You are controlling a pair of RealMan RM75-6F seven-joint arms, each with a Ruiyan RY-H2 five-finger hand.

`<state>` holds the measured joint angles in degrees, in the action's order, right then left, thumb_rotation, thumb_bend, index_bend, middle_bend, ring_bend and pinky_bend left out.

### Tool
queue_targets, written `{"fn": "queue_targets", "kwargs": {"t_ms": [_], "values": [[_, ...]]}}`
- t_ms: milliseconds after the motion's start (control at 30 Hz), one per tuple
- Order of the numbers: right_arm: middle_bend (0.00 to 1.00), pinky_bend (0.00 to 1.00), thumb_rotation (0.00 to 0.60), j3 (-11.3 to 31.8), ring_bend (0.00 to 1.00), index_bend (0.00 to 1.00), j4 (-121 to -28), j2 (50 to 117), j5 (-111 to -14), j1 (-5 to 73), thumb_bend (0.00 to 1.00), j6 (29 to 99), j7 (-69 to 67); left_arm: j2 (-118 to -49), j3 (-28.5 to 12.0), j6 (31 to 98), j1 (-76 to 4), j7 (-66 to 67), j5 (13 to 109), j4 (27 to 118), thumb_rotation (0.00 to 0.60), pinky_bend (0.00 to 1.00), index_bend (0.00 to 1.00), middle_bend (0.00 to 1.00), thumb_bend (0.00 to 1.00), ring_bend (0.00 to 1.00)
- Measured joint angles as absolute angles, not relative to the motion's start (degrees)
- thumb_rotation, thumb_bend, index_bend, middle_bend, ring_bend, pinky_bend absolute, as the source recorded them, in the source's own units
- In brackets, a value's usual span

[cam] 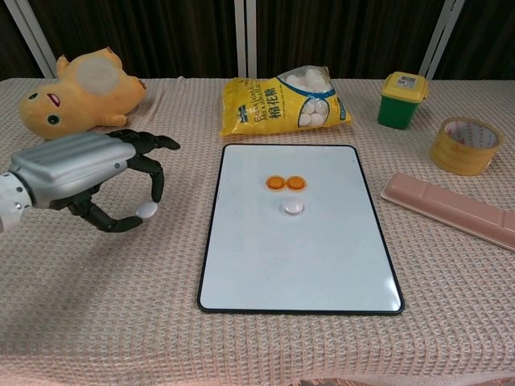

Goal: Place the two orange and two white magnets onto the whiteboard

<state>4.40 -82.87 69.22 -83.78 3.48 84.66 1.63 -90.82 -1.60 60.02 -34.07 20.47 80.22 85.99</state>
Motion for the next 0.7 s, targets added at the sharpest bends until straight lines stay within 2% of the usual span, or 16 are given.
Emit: {"fn": "queue_targets", "kwargs": {"t_ms": [333,700], "values": [[0.0,0.0,0.6,4.6,0.0,0.0,-82.8,68.7,-82.6,3.0,0.31,84.5,1.4,-95.3,-6.3,53.2,-41.3,23.3,78.6,86.4,0.6,0.05,0.52,0.04,0.3,0.0],[0.0,0.0,0.6,4.8,0.0,0.0,-82.6,68.3,-82.4,2.7,0.31,84.9,0.7,-103.2,-9.5,49.8,-47.2,25.1,76.1,78.1,0.6,0.04,0.53,0.04,0.3,0.0]]}}
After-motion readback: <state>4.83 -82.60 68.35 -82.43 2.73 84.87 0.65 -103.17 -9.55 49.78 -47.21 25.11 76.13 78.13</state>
